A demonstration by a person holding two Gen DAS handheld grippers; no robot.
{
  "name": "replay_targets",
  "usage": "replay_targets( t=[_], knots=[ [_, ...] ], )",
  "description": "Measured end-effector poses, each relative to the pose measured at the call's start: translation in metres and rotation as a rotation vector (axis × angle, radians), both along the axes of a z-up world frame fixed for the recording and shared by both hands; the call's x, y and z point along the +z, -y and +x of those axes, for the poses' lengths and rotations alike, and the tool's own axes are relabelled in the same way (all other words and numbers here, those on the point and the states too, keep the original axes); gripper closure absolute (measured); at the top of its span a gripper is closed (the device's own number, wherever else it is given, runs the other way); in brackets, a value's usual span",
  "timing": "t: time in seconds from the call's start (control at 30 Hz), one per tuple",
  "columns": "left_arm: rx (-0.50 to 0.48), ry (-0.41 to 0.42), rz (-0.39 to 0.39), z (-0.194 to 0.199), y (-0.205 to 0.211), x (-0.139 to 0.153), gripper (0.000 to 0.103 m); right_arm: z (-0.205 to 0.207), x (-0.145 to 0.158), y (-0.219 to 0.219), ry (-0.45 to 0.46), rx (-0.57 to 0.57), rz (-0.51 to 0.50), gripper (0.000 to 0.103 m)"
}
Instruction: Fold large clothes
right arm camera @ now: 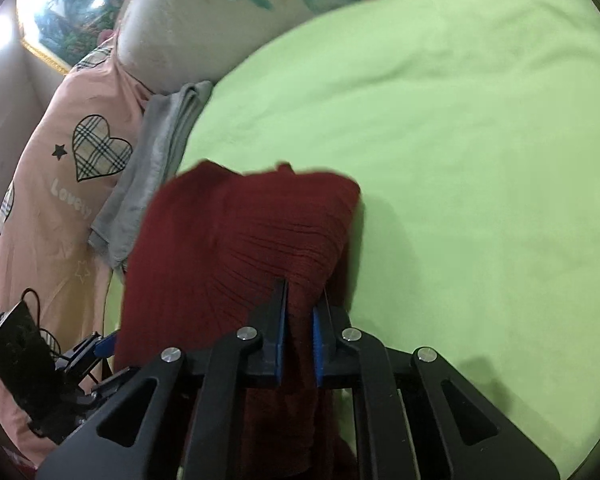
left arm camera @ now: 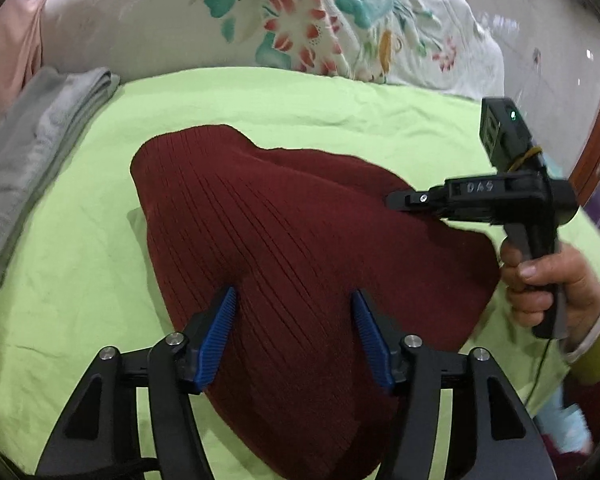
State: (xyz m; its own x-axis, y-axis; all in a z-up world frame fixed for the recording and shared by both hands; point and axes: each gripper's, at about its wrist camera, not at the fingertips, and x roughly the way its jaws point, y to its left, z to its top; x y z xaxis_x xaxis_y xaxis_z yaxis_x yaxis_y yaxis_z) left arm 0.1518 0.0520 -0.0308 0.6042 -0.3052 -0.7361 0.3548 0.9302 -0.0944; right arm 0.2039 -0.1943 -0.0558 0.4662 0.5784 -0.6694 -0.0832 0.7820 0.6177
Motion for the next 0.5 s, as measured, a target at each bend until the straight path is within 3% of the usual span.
replay_targets(
  t=[0.07, 0.27, 0.37, 0.5],
  knots=[
    [0.011, 0.005, -0.009, -0.006, -0.004, 0.003, 0.041, -0.004, 0.005, 0.004, 0.006, -0.023, -0.015, 0.082],
    [0.062, 0.035, -0.089, -0.049, -0.037, 0.019, 0.039, -0.031, 0.044, 0.012, 0.097, -0.065, -0.068, 0.082],
    [0.101, 0.037, -0.106, -0.075, -0.047, 0.017, 0.028, -0.049, 0.058, 0.005, 0.145, -0.045, -0.041, 0.082],
    [0.104, 0.013, -0.121, -0.098, -0.044, 0.004, 0.026, -0.063, 0.056, -0.017, 0.159, 0.031, -0.001, 0.082]
  ],
)
